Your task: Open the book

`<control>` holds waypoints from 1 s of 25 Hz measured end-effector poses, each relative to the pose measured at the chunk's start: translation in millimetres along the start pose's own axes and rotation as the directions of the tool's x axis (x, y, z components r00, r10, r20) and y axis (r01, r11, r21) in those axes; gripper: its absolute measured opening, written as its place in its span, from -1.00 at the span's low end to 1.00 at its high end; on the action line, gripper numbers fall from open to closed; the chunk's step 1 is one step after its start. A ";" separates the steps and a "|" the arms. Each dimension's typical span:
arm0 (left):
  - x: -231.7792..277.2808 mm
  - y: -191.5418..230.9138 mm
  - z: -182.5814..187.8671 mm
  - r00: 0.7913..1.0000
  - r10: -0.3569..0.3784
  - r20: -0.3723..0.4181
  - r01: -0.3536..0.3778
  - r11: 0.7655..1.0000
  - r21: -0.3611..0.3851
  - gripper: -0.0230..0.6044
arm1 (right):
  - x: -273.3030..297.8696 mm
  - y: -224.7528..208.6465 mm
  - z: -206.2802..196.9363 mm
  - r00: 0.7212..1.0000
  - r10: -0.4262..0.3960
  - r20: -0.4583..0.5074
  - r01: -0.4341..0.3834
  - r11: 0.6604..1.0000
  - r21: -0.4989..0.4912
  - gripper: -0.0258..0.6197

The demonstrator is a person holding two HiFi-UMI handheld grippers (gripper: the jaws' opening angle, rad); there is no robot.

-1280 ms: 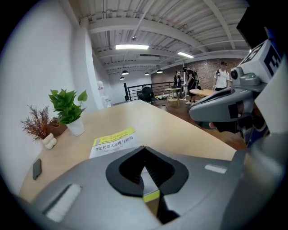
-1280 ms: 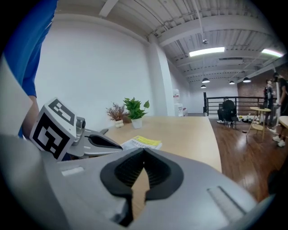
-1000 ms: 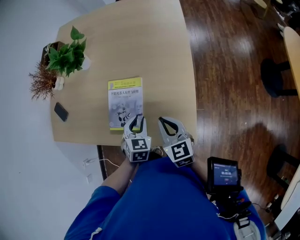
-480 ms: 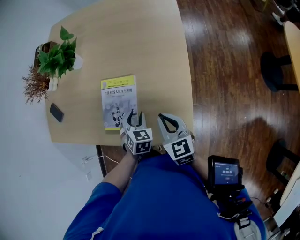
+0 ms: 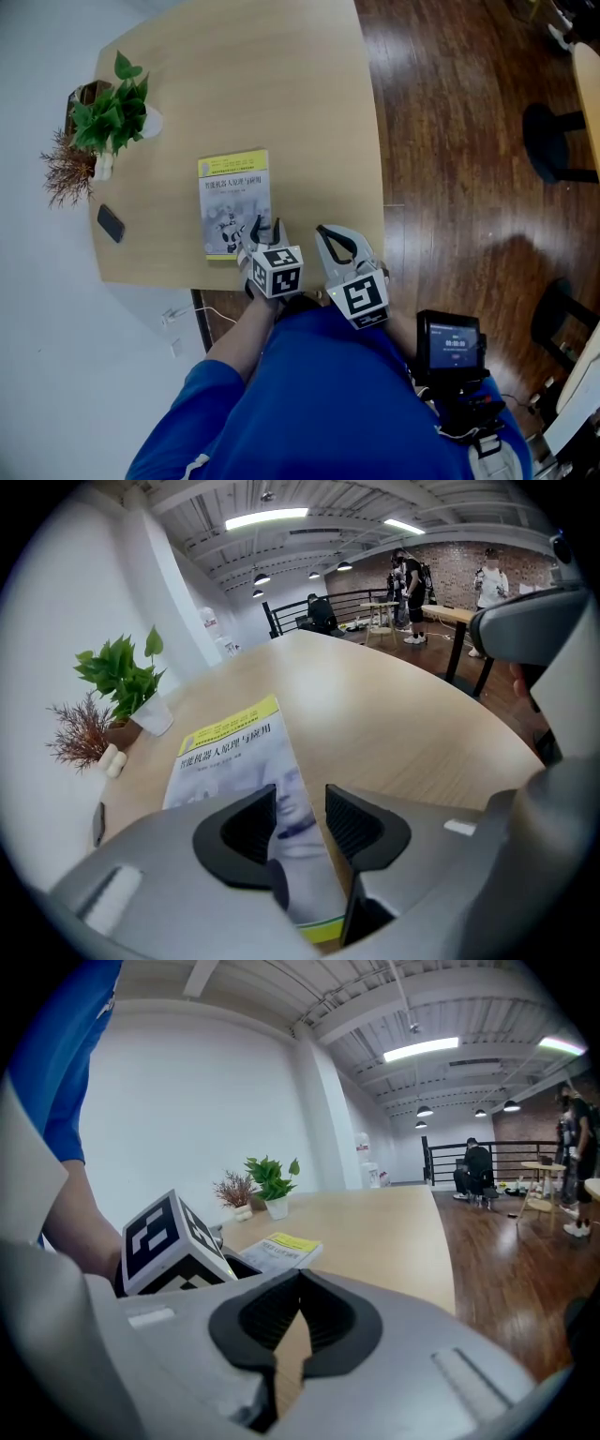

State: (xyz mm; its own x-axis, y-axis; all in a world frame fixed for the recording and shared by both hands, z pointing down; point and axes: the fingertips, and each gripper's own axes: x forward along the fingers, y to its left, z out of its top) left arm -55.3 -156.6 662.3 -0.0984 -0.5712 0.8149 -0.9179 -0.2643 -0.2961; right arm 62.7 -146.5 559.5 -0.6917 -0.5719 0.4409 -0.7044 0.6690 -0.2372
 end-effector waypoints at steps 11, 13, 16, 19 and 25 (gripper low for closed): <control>-0.7 4.8 -1.9 1.000 0.020 -0.012 -0.020 1.000 0.000 -0.45 | 0.3 -2.8 -3.6 1.000 -0.010 -0.003 0.010 1.000 -0.018 -0.92; -2.1 5.3 -0.6 1.000 0.016 -0.006 -0.017 1.000 -0.003 -0.46 | 1.5 -2.5 -0.7 1.000 -0.005 0.002 0.005 1.000 -0.018 -0.92; -5.4 5.8 1.3 1.000 0.010 0.002 -0.010 1.000 -0.010 -0.49 | 2.3 -0.4 3.7 1.000 0.009 -0.006 -0.009 1.000 -0.015 -0.91; -8.4 6.0 2.6 1.000 0.002 0.011 -0.002 1.000 -0.022 -0.53 | 2.3 0.7 3.7 1.000 0.008 -0.004 -0.008 1.000 -0.021 -0.92; -11.9 7.9 5.1 1.000 -0.020 0.020 0.021 0.998 -0.057 -0.66 | 3.7 1.1 4.0 1.000 0.003 0.005 -0.003 0.999 -0.035 -0.91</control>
State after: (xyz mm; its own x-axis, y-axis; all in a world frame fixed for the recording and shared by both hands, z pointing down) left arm -59.4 -155.8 647.8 -0.0719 -0.5814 0.8105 -0.9400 -0.2321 -0.2499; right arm 58.8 -149.8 557.4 -0.6950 -0.5721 0.4356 -0.6960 0.6873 -0.2078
